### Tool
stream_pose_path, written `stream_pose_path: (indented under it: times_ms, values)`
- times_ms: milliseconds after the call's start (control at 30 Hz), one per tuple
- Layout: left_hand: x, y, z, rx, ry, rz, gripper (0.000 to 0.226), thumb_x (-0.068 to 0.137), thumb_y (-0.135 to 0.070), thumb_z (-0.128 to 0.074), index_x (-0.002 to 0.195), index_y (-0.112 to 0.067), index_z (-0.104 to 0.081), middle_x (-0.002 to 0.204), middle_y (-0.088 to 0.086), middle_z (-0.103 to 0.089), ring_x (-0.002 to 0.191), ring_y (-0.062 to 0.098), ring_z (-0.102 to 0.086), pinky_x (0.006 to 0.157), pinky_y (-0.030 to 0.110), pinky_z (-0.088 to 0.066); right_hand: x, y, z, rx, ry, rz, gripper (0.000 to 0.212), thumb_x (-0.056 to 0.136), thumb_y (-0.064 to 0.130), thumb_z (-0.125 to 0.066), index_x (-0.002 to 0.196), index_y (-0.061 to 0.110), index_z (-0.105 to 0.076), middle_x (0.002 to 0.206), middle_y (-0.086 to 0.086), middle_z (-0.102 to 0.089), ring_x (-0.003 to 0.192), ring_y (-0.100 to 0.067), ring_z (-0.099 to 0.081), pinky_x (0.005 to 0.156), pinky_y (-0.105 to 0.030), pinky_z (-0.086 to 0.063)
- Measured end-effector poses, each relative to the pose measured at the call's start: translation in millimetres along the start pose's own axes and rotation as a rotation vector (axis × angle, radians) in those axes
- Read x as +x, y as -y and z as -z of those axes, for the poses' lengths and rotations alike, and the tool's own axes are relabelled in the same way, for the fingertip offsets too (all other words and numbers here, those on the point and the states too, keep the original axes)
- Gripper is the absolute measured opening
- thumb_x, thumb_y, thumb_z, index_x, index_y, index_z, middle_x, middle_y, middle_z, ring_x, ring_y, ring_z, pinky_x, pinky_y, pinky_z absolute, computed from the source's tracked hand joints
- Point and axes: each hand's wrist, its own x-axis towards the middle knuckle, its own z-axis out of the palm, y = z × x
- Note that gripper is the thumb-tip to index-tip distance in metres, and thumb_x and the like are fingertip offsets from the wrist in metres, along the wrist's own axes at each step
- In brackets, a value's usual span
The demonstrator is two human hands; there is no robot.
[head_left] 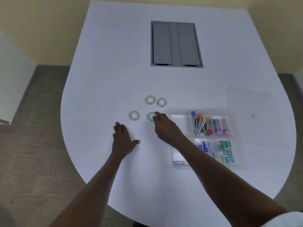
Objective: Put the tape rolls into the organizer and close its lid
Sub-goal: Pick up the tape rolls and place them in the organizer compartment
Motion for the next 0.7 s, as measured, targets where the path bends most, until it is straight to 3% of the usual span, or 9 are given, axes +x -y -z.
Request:
stream_pose_path:
  times_ms: [233,367,467,600,700]
  values:
    - [-5,14,-20,0.077,-0.087,-0.076,0.101,0.090,-0.062,-0.041,0.150,0.001,0.010,0.159,0.017,0.021,0.148,0.030,0.018,0.121,0.046,-0.003,27,4,-26,-0.029,0.055,-0.066,0.053,0.085,-0.003,-0.053,0.135,-0.007,-0.036,0.148,-0.030,-0.031,0.125,-0.041,-0.045,0.082,-0.042,-0.054]
    - [0,16,-26,0.107,-0.088,-0.073,0.097,0.092,-0.061,-0.035,0.149,0.001,0.014,0.158,0.018,0.024,0.147,0.030,0.021,0.121,0.046,0.001,39,5,-36,-0.017,0.078,-0.085,0.060,0.087,-0.002,-0.054,0.142,-0.003,-0.030,0.150,-0.030,-0.028,0.129,-0.045,-0.040,0.086,-0.048,-0.054]
    - [1,17,-30,0.100,-0.112,-0.070,0.095,0.093,-0.060,-0.033,0.149,0.000,0.015,0.158,0.017,0.025,0.147,0.029,0.023,0.120,0.045,0.004,45,8,-38,-0.024,0.051,-0.099,0.054,0.086,-0.006,-0.050,0.139,0.000,-0.036,0.146,-0.030,-0.033,0.124,-0.047,-0.041,0.079,-0.049,-0.055]
    - [1,17,-32,0.083,-0.129,-0.072,0.094,0.093,-0.061,-0.032,0.149,-0.002,0.015,0.158,0.015,0.026,0.147,0.027,0.024,0.120,0.043,0.006,48,13,-36,-0.059,0.000,-0.117,0.051,0.077,-0.014,-0.049,0.127,0.002,-0.047,0.122,-0.025,-0.048,0.103,-0.040,-0.047,0.064,-0.039,-0.050]
    - [1,18,-33,0.091,-0.142,-0.080,0.094,0.093,-0.061,-0.032,0.150,-0.001,0.013,0.158,0.016,0.023,0.147,0.028,0.021,0.120,0.044,0.004,46,13,-35,-0.046,-0.058,-0.113,0.045,0.077,-0.011,-0.052,0.119,0.002,-0.052,0.108,-0.021,-0.054,0.095,-0.037,-0.051,0.060,-0.039,-0.047]
